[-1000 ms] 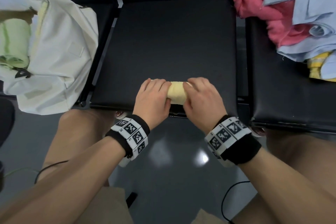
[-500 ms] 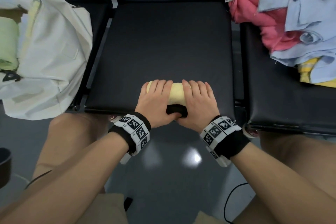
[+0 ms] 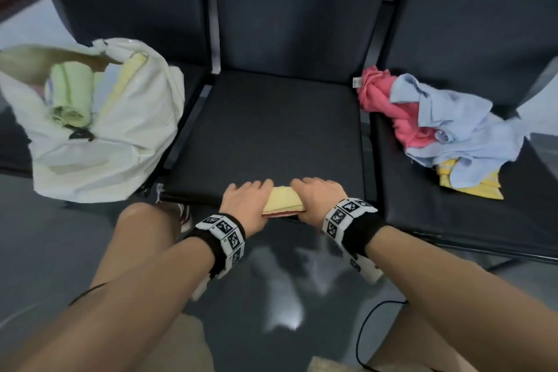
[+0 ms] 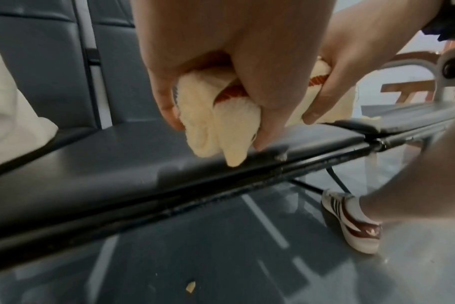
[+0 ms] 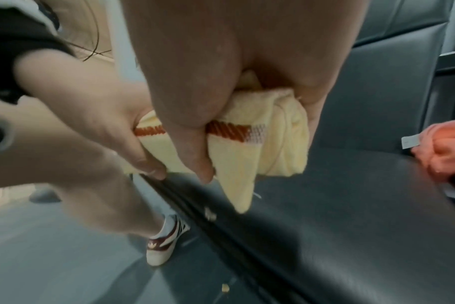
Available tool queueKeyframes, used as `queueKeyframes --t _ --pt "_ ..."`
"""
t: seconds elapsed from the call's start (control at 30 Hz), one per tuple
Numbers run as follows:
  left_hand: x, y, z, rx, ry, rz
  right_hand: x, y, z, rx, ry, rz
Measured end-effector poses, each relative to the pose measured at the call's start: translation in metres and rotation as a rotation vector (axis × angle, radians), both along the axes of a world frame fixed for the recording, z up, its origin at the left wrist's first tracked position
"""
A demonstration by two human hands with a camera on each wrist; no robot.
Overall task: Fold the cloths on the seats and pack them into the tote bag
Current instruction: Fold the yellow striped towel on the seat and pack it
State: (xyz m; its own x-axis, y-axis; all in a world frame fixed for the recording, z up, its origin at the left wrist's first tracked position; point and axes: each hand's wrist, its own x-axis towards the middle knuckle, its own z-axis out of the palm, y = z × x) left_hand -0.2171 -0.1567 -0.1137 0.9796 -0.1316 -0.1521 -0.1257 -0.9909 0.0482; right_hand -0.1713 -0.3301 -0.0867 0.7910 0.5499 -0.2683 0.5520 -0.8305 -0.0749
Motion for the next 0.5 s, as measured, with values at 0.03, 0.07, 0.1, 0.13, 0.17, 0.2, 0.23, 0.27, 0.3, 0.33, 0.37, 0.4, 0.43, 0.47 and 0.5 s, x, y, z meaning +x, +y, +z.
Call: queueKeyframes --t 0.03,0.07,0.1,0.13,0.17,0.2,0.23,0.27,0.3,0.33,0.37,0.4,0.43,0.47,0.5 --pt "-0.001 0.004 0.008 -0.025 -0.038 0.014 0.002 0.003 0.012 0.009 -0.008 -0.002" --pt "-0.002 0.008 0.017 -0.054 -0.077 0.026 0.004 0.007 0.025 0.018 -0.023 -0.002" --pt "-0.002 0.012 0.027 -0.09 -0.112 0.036 0.006 0.01 0.039 0.024 -0.042 -0.003" --pt "-0.002 0.017 0.037 -0.13 -0.145 0.046 0.009 0.015 0.053 0.029 -0.066 -0.002" --pt "-0.002 0.022 0.047 -0.166 -0.178 0.055 0.012 0.021 0.066 0.031 -0.093 0.003" --pt "-0.002 0.027 0.056 -0.193 -0.214 0.063 0.015 0.027 0.08 0.028 -0.126 0.014" --pt "-0.002 0.033 0.066 -0.202 -0.252 0.07 0.018 0.034 0.092 0.025 -0.163 0.026" --pt "-0.001 0.04 0.076 -0.194 -0.291 0.075 0.021 0.042 0.105 0.028 -0.2 0.039" --pt "0.0 0.047 0.086 -0.174 -0.335 0.078 0.024 0.05 0.118 0.036 -0.232 0.05" --pt "0.001 0.055 0.095 -0.152 -0.383 0.08 0.026 0.058 0.131 0.049 -0.256 0.055" --pt "0.003 0.063 0.105 -0.137 -0.437 0.082 0.028 0.066 0.145 0.064 -0.276 0.058" --pt "0.005 0.072 0.115 -0.132 -0.485 0.083 0.031 0.074 0.159 0.076 -0.293 0.064" --pt "0.006 0.079 0.125 -0.133 -0.517 0.086 0.033 0.083 0.172 0.084 -0.307 0.072" --pt "0.008 0.086 0.136 -0.142 -0.538 0.09 0.035 0.092 0.185 0.09 -0.319 0.081" --pt "0.009 0.093 0.147 -0.156 -0.552 0.094 0.037 0.102 0.197 0.098 -0.33 0.089"
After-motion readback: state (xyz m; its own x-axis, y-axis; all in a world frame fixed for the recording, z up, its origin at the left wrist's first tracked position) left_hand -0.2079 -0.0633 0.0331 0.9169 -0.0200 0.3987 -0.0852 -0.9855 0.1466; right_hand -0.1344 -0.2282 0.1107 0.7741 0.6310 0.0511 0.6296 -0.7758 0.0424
